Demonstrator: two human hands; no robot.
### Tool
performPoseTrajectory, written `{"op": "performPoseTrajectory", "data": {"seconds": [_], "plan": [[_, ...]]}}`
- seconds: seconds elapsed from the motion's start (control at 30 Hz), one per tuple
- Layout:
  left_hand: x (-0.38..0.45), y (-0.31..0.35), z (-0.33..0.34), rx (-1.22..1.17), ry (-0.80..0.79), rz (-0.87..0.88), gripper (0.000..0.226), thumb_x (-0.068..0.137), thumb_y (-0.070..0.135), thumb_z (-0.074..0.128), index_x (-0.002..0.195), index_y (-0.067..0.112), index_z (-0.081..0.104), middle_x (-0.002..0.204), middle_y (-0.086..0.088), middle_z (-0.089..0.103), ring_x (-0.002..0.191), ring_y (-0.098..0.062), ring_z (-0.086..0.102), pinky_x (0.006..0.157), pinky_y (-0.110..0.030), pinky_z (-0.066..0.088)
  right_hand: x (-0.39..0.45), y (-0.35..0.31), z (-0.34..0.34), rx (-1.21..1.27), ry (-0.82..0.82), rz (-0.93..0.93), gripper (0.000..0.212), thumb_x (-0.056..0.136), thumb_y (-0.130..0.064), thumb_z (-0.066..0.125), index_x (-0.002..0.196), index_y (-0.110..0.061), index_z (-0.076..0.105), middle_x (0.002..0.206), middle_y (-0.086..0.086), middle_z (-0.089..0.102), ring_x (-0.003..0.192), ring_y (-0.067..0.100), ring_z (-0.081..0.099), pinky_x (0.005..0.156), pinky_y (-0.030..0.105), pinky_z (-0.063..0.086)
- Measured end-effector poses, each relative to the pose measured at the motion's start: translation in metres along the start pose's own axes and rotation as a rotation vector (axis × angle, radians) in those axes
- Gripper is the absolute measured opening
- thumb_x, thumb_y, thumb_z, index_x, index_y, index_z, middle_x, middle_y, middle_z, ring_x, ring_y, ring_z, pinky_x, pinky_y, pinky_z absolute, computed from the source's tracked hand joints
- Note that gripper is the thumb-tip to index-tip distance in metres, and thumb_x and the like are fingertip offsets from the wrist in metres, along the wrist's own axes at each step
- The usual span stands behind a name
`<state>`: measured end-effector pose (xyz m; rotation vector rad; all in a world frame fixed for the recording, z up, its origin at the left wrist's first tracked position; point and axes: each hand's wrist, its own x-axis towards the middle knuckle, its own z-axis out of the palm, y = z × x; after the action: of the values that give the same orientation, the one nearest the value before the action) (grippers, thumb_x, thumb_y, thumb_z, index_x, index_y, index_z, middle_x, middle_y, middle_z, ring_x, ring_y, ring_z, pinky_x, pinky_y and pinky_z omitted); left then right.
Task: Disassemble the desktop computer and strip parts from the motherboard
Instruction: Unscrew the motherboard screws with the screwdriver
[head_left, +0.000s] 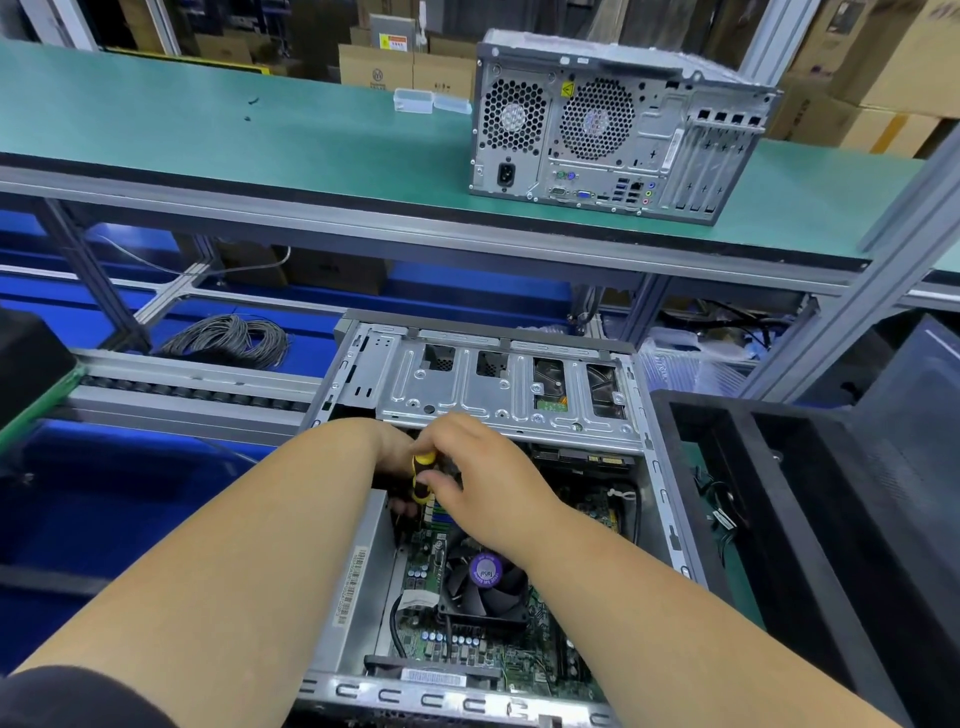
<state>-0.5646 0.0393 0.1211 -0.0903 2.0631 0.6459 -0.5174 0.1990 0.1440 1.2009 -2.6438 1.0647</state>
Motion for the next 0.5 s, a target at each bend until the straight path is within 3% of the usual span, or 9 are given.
{"op": "performPoseTrajectory", "data": {"seconds": [0.27, 0.43, 0.5], "plan": [[-0.0002, -0.0006, -0.0017, -0.004, 0.039, -0.044, 0.034, 0.091, 0.006, 0.036, 0.061, 0.010, 0.051, 0.043, 0.008, 0.054, 0.037, -0.002, 0.043, 0.043, -0.013, 0.034, -0.0007, -0.0003, -0.0032, 0.074, -0.025, 0.036, 0.021, 0.090, 0.002, 0.061, 0.107, -0.011, 0.063, 0.111, 0.000, 0.053, 0.093, 0.021, 0.055, 0.083, 0.041, 0.048], [0.0017, -0.0027, -0.0024, -0.006, 0.033, -0.041, 0.034, 0.088, 0.004, 0.036, 0.061, 0.011, 0.054, 0.047, 0.007, 0.057, 0.043, -0.004, 0.047, 0.050, -0.017, 0.037, -0.0017, -0.0014, -0.0055, 0.025, -0.020, 0.009, 0.022, 0.086, -0.001, 0.064, 0.105, -0.012, 0.065, 0.106, 0.000, 0.058, 0.096, 0.020, 0.055, 0.082, 0.041, 0.047], [0.0007, -0.0008, -0.0040, 0.018, 0.041, -0.040, 0.033, 0.089, 0.003, 0.038, 0.063, 0.012, 0.056, 0.050, 0.005, 0.056, 0.047, -0.006, 0.048, 0.053, -0.018, 0.039, -0.0023, -0.0030, -0.0037, 0.003, -0.017, -0.004, 0.020, 0.085, -0.013, 0.070, 0.103, -0.012, 0.062, 0.101, 0.001, 0.057, 0.092, 0.020, 0.053, 0.079, 0.041, 0.047]]}}
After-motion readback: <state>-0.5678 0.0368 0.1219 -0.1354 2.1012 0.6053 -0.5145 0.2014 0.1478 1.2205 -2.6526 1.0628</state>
